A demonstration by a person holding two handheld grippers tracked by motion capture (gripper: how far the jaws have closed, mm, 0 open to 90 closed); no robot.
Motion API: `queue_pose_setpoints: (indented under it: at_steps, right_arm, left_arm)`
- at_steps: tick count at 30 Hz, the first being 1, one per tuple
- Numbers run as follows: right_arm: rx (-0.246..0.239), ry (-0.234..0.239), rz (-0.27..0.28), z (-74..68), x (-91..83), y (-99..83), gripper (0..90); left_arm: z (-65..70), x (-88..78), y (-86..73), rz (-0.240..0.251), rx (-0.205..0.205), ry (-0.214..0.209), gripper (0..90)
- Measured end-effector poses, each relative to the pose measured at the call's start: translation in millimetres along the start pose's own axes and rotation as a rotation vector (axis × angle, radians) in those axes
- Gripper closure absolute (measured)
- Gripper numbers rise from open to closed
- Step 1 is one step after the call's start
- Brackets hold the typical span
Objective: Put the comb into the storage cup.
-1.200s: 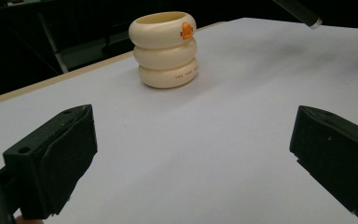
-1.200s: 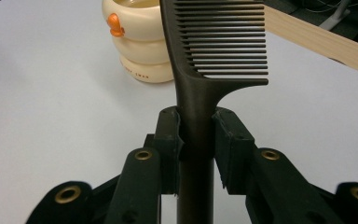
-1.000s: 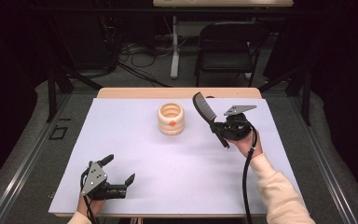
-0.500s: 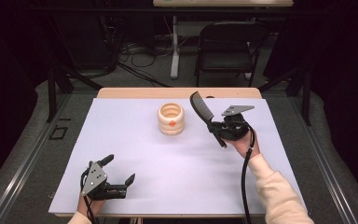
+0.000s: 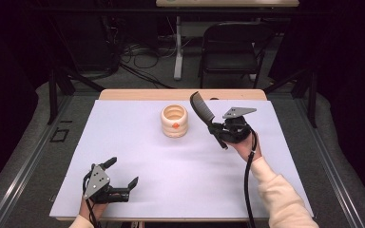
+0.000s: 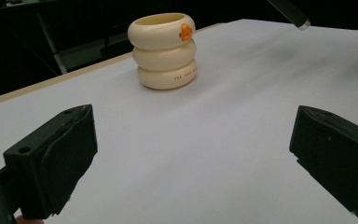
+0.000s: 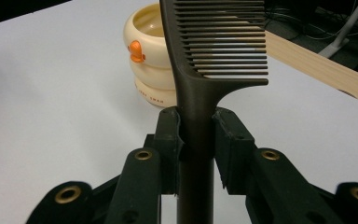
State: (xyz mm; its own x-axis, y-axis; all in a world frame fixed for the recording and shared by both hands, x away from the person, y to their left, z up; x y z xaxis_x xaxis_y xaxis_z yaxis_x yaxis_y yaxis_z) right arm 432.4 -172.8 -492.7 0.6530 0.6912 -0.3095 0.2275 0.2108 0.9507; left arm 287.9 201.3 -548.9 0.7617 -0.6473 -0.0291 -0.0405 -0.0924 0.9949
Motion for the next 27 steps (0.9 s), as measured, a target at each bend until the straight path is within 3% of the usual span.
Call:
queue_pose_setpoints:
  at_steps: [27]
  right_arm:
    - [-0.032, 0.028, 0.023, -16.1, 14.0, 15.1, 72.3]
  left_arm:
    - [0.4, 0.3, 0.9, 0.003, 0.003, -0.002, 0.8]
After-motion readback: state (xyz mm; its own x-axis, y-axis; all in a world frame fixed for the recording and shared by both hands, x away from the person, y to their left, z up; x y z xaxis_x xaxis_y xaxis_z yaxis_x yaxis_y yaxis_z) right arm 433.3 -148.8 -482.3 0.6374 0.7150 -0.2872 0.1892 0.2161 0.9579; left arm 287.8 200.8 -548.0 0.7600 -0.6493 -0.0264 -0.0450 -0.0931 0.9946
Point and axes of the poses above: each handheld gripper's, and its own axes: x roughly forward along the jaws, y roughly out of its top, z roughly to its right, the point moved 4 cm from there along x, roughly forward along the jaws, and after that the axes turned 15 degrees about z, right-handed, at the moved point
